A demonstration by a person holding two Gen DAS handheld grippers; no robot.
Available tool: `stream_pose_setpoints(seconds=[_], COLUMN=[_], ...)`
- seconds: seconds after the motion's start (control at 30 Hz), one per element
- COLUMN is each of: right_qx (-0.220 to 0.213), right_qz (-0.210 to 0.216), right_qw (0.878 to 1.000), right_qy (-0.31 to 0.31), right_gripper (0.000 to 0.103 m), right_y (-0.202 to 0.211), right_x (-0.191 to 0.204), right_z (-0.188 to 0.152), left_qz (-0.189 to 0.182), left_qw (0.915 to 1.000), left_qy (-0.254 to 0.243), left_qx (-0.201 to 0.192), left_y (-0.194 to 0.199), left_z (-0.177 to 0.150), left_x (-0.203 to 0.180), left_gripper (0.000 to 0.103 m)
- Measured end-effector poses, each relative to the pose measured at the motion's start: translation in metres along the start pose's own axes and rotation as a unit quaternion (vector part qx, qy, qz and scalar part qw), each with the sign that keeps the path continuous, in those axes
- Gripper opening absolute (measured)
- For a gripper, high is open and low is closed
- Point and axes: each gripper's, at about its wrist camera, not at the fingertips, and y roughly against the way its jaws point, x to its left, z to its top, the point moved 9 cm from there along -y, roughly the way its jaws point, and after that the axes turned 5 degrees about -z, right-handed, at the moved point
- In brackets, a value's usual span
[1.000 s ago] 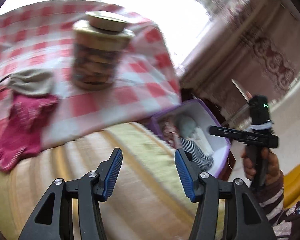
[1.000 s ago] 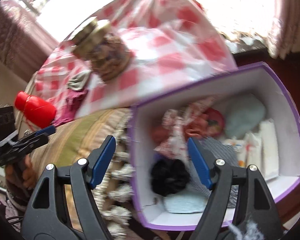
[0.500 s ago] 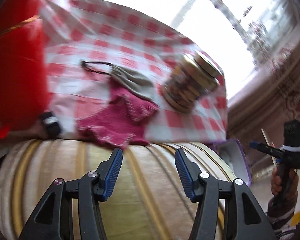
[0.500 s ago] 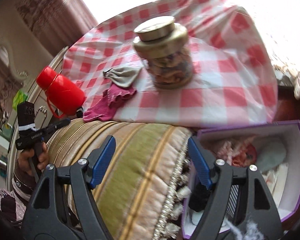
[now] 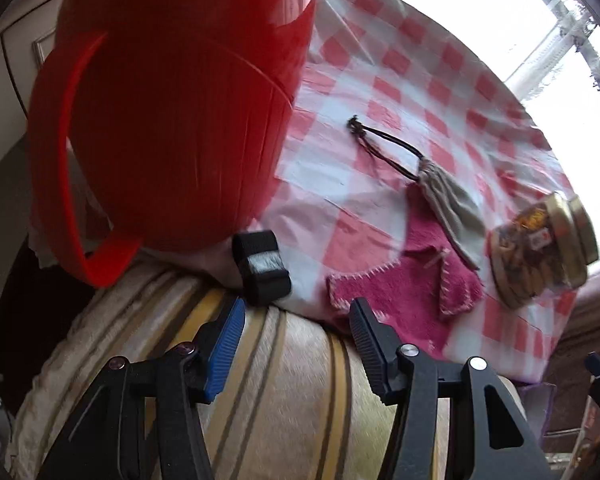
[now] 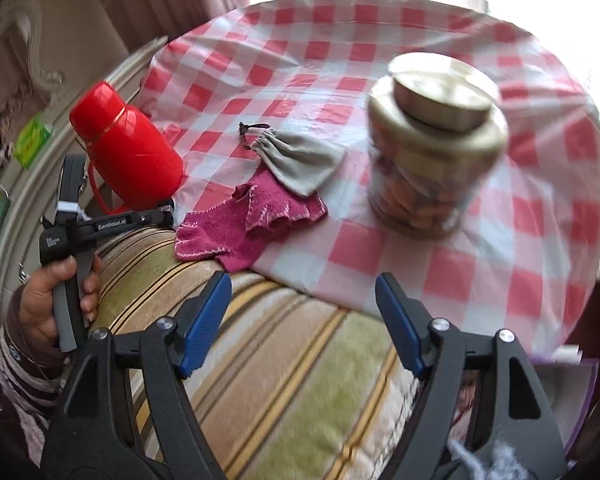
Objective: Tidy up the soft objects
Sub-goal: 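Move both tools back over the table toward the grey pouch, then grasp the black elastic band with the left tool while the right tool grasps the grey drawstring pouch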
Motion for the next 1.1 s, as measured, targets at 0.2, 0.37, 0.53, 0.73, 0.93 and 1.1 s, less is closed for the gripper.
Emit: stream_pose_setpoints(seconds=[0.2, 0.37, 0.53, 0.73, 0.93, 1.1], right_qx=[0.02, 0.025, 0.032, 0.049, 0.056, 0.067], right_qz=[-0.007, -0.022, -0.044, -0.064, -0.067, -0.05], right_qw=[0.999, 0.996, 0.992, 0.987, 0.982, 0.981], right_qy=[0.048, 0.08, 0.114, 0.14, 0.167, 0.177], right_gripper=[0.077, 0.078, 0.078, 0.078, 0.078, 0.064], right_y=[-0.044, -0.085, -0.134, -0.184, -0.214, -0.23], right_x=[0.022, 0.036, 0.046, 0.049, 0.057, 0.063], right_z=[0.032, 0.063, 0.095, 0.119, 0.131, 0.133], left_qz=[0.032, 0.043, 0.052, 0.026, -0.017, -0.035], left_qw=[0.9993, 0.9985, 0.9984, 0.9995, 0.9997, 0.9992], left_qy=[0.007, 0.024, 0.02, 0.015, 0.008, 0.009], left_qx=[0.018, 0.023, 0.006, -0.001, -0.018, -0.02], left_y=[-0.026, -0.042, -0.039, -0.038, -0.028, -0.027], left_z=[0.011, 0.013, 0.013, 0.012, 0.012, 0.012], left_x=[0.006, 0.013, 0.013, 0.006, -0.003, -0.004], left_gripper=[0.056, 0.055, 0.046, 0.031, 0.031, 0.031])
